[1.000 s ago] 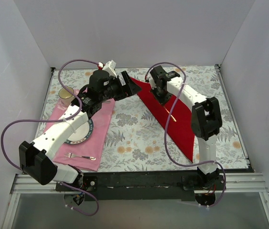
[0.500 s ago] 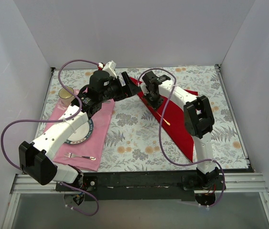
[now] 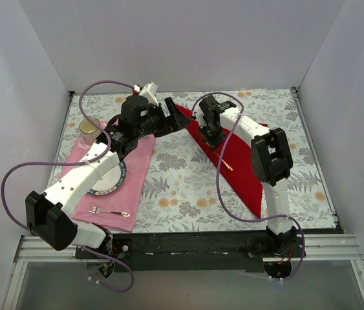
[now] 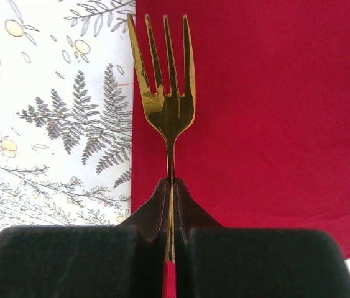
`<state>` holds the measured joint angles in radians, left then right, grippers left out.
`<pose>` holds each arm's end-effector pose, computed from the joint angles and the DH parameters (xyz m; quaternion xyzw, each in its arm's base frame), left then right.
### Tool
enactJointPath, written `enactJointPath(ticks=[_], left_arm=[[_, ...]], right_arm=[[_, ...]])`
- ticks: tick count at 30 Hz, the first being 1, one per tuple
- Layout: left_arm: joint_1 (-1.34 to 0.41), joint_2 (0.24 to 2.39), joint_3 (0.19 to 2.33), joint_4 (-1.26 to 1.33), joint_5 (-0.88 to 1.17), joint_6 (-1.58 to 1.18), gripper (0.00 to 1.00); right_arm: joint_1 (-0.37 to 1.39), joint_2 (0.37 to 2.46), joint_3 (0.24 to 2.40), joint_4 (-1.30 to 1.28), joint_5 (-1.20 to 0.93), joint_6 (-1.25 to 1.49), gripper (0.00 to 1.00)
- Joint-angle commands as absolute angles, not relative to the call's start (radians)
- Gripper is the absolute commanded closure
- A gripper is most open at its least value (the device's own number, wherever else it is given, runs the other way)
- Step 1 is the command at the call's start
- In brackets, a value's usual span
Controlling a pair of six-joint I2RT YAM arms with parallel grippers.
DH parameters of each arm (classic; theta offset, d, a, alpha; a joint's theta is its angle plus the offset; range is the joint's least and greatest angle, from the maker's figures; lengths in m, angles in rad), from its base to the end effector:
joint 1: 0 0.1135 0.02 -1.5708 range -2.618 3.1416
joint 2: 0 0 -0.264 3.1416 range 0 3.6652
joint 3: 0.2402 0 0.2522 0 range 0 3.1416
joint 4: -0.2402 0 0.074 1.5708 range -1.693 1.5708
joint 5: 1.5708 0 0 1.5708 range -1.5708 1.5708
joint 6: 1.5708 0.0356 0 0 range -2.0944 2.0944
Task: Fold the napkin, place the utensils inside, and roll it up
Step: Place the utensil onto the napkin
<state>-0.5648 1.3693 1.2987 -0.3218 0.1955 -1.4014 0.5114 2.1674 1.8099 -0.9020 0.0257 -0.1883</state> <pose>0.2635 -0.1752 0.3731 -0.2865 0.7781 -0.5052 0.2391 0.3949 0.2206 0.1981 -0.3367 0.9287 0.0124 0.1550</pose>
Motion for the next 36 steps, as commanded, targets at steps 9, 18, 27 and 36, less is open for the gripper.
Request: enactJointPath(ticks=[9, 18, 27, 36], left_arm=[[-0.555, 1.341, 1.292, -0.321, 0.213, -1.387, 0.20], [-0.555, 1.338, 1.289, -0.322, 0.218, -1.388, 0.20], [-0.552, 1.345, 1.293, -0.319, 0.229, -1.396, 0.20], [-0.552, 1.347, 1.285, -0.314, 0.233, -1.397, 0.19]], right_arm=[[0.499, 2.221, 1.841, -0.927, -0.054, -0.175, 0.99], [0.469, 2.224, 1.835, -0.934, -0.067, -0.137, 0.99], [0.457, 2.207, 1.845, -0.939, -0.090, -0.135, 0.99], [0.456, 2.230, 1.835, -0.934, -0.088, -0.124, 0.99]])
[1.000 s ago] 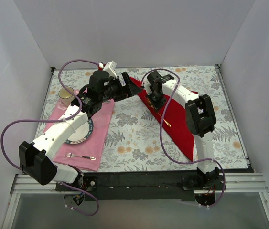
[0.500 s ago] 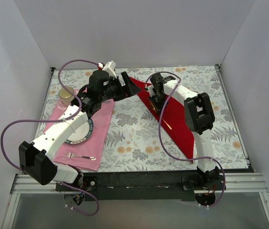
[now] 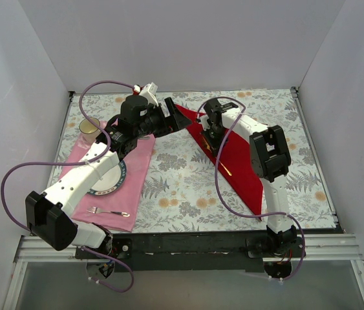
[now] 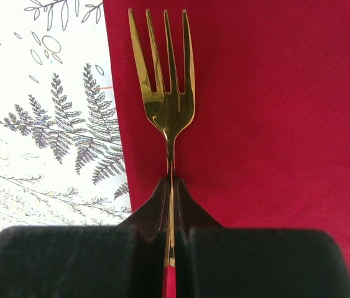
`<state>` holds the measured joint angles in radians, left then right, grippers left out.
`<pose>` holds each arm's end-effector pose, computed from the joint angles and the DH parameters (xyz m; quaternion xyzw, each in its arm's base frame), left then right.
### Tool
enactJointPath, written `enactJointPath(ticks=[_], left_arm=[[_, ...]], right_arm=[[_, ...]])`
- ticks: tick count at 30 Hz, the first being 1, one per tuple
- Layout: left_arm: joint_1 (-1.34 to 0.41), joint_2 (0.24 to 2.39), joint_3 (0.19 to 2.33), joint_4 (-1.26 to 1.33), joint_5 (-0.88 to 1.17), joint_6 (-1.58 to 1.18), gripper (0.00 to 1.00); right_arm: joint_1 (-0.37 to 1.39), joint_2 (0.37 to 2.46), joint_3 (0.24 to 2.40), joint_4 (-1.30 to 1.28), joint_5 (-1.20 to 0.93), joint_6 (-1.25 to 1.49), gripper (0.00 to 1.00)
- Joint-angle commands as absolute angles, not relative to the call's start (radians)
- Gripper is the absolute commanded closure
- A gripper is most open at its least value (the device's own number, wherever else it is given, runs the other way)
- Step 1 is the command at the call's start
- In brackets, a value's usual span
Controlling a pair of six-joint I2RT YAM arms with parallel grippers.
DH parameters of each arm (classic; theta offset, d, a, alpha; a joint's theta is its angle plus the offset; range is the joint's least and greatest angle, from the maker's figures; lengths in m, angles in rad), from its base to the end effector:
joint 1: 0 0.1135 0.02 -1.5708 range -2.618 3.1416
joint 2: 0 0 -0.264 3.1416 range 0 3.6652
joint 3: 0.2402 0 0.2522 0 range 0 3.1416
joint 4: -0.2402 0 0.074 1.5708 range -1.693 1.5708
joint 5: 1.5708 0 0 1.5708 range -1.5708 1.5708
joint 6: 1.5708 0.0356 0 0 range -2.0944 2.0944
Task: Fold the napkin, place the utensils inside, and roll it up
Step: Place the utensil onto the napkin
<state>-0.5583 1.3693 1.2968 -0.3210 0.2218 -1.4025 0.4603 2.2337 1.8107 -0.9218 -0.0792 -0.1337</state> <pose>0.2641 -0.1742 0.3726 -0.2826 0.7792 -0.5097 0.2307 0.4064 0.2046 0.1690 -0.2948 0.9481 0.0571 0.1048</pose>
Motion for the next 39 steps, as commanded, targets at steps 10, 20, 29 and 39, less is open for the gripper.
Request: enactJointPath(ticks=[10, 20, 29, 39], left_arm=[[-0.548, 1.351, 1.281, -0.310, 0.242, -1.402, 0.19], [-0.528, 1.364, 1.273, -0.310, 0.252, -1.401, 0.16], [-0.472, 1.453, 1.263, -0.203, 0.291, -1.401, 0.19], [-0.472, 1.817, 1.322, -0.009, 0.132, -1.330, 0.40]], right_arm=[[0.456, 2.235, 1.827, -0.936, -0.078, -0.109, 0.86], [0.457, 2.217, 1.903, -0.985, -0.066, -0.101, 0.68], [0.416, 2.022, 1.987, -1.013, -0.006, -0.043, 0.51], [0.396, 1.398, 1.333, -0.683, -0.030, 0.049, 0.45]])
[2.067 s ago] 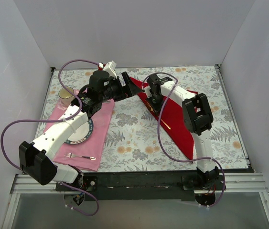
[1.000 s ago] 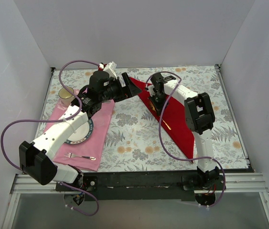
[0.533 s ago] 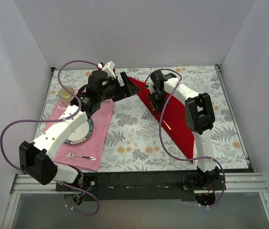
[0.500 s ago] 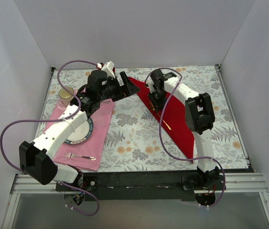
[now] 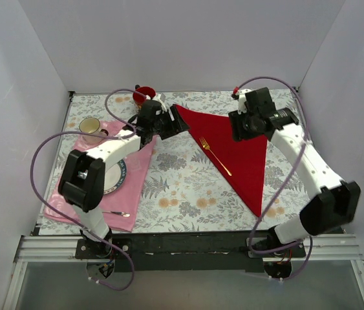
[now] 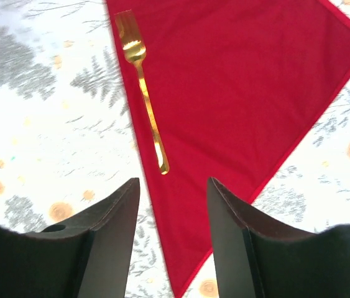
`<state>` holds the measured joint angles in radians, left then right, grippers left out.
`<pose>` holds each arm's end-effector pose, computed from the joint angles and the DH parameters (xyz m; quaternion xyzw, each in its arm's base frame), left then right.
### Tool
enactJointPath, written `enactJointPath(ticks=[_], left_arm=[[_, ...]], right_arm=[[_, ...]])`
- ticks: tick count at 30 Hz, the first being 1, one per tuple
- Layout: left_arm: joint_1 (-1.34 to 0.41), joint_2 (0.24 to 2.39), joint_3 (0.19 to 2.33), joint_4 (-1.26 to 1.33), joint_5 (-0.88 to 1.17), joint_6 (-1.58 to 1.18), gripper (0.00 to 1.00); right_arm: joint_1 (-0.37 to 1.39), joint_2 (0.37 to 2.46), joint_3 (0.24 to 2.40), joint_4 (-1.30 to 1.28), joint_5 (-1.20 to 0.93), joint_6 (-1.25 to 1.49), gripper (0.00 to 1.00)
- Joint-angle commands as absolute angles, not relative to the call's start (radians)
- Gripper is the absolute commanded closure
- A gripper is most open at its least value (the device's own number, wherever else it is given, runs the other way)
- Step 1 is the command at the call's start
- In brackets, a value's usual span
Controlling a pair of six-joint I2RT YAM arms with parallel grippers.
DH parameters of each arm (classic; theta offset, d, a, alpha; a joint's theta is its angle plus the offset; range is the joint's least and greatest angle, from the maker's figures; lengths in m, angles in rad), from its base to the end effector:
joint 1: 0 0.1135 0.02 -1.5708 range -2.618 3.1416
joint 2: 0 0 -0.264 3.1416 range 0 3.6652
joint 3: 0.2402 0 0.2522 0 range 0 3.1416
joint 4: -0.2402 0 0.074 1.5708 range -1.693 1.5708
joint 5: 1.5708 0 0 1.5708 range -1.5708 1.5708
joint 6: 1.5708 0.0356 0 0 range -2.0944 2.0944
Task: Fold the napkin, place the utensils inside, and roll it up
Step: Place the utensil onto the napkin, then fold the napkin
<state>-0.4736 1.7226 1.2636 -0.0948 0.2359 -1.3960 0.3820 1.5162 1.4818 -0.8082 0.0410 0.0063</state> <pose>0.3508 -0.1892 0.2626 -0.3347 0.8023 -0.4500 0.2045 0.3025 0.1199 0.3469 -0.1673 0.9192 0.0499 0.3530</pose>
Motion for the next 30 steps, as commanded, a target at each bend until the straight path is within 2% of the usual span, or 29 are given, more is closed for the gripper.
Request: enactJointPath(ticks=[1, 4, 8, 15, 21, 30], left_arm=[[-0.472, 1.847, 1.369, -0.005, 0.109, -1.321, 0.42], [-0.472, 1.971, 1.466, -0.008, 0.031, -1.299, 0.46], [-0.472, 2.146, 1.593, -0.046, -0.060, -1.285, 0.46], [-0.463, 2.328, 1.748, -0.072, -0.161, -1.282, 0.50], [-0.448, 2.410, 1.857, -0.080, -0.190, -1.258, 0.52], [-0.399, 2.473, 1.904, -0.083, -0.167, -1.279, 0.54]], right_arm=[[0.396, 1.373, 1.306, -0.680, -0.040, 0.055, 0.45], [0.394, 1.299, 1.226, -0.681, -0.058, 0.048, 0.45], [0.394, 1.223, 1.155, -0.680, -0.023, 0.020, 0.45], [0.391, 1.157, 1.106, -0.684, 0.057, -0.026, 0.44], [0.391, 1.146, 1.088, -0.677, 0.041, -0.026, 0.43], [0.391, 1.160, 1.091, -0.681, 0.052, -0.034, 0.43]])
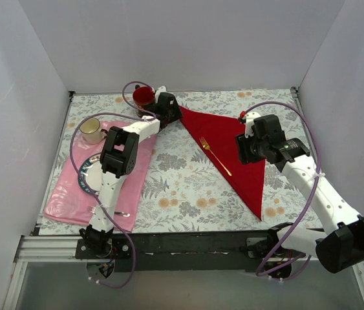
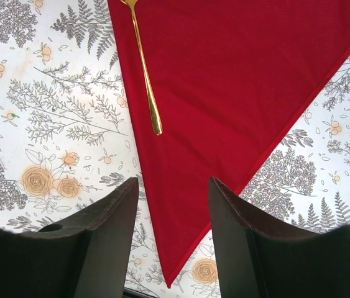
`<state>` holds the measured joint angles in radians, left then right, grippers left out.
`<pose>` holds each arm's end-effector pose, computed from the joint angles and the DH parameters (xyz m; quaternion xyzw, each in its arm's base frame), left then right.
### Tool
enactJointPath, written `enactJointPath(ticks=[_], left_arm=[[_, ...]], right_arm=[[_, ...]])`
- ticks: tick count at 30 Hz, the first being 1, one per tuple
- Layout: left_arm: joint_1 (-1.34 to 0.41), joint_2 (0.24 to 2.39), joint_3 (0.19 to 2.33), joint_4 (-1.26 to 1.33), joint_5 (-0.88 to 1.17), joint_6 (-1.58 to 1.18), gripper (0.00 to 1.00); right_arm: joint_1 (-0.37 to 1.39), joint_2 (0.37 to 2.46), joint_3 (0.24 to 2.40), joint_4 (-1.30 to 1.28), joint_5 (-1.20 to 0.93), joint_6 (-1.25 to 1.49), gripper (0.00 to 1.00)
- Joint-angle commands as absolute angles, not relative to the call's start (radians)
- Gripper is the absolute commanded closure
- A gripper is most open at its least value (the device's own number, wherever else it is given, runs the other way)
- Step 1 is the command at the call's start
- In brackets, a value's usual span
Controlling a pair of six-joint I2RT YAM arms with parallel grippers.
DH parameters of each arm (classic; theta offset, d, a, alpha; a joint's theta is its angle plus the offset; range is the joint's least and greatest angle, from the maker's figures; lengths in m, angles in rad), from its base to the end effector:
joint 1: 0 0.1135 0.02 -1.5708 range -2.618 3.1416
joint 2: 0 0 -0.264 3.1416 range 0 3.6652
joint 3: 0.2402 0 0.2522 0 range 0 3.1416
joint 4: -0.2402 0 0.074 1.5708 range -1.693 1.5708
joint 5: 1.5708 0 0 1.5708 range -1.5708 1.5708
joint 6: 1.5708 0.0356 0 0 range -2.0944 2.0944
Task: Fold the napkin, place the utensils inside, and roll it up
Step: Fold the napkin
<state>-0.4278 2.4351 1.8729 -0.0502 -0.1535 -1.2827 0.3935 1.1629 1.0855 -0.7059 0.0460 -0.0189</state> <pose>0.5021 -0.2230 0.1423 -0.3989 0.7905 -0.3023 0.3529 0.2239 0.0912 0.3194 -0.1804 0.9055 0.0506 0.3808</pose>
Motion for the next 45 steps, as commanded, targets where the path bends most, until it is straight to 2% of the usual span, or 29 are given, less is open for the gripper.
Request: enactJointPath(ticks=[1, 12, 15, 24, 26, 32, 34, 45], left_arm=[[-0.397, 2.476, 1.905, -0.069, -0.158, -1.276, 0.55], [-0.384, 2.511, 1.925, 0.071, -0.051, -1.261, 0.55], [-0.380, 2.528, 1.954, 0.078, -0.041, -1.256, 0.58], [-0.376, 2.577, 2.078, 0.075, -0.002, -1.167, 0.82], [-0.376, 2.565, 2.091, 0.075, -0.002, -1.155, 0.84], [-0.379, 2.487, 2.031, 0.087, 0.069, -1.129, 0.94], [-0.383, 2.439, 1.991, 0.104, 0.083, -1.138, 1.00], [-0.431, 2.269, 1.819, 0.109, 0.138, -1.164, 1.00]], right_arm=[[0.391, 1.160, 1.091, -0.680, 0.054, -0.034, 0.43], [0.391, 1.152, 1.097, -0.707, 0.052, -0.020, 0.43], [0.391, 1.149, 1.097, -0.712, 0.049, -0.018, 0.43], [0.391, 1.140, 1.123, -0.742, 0.035, -0.008, 0.43], [0.391, 1.138, 1.123, -0.747, 0.040, -0.008, 0.43], [0.391, 1.137, 1.117, -0.741, 0.032, -0.002, 0.43], [0.391, 1.137, 1.115, -0.738, 0.028, 0.017, 0.43], [0.391, 1.118, 1.091, -0.713, 0.006, 0.043, 0.42]])
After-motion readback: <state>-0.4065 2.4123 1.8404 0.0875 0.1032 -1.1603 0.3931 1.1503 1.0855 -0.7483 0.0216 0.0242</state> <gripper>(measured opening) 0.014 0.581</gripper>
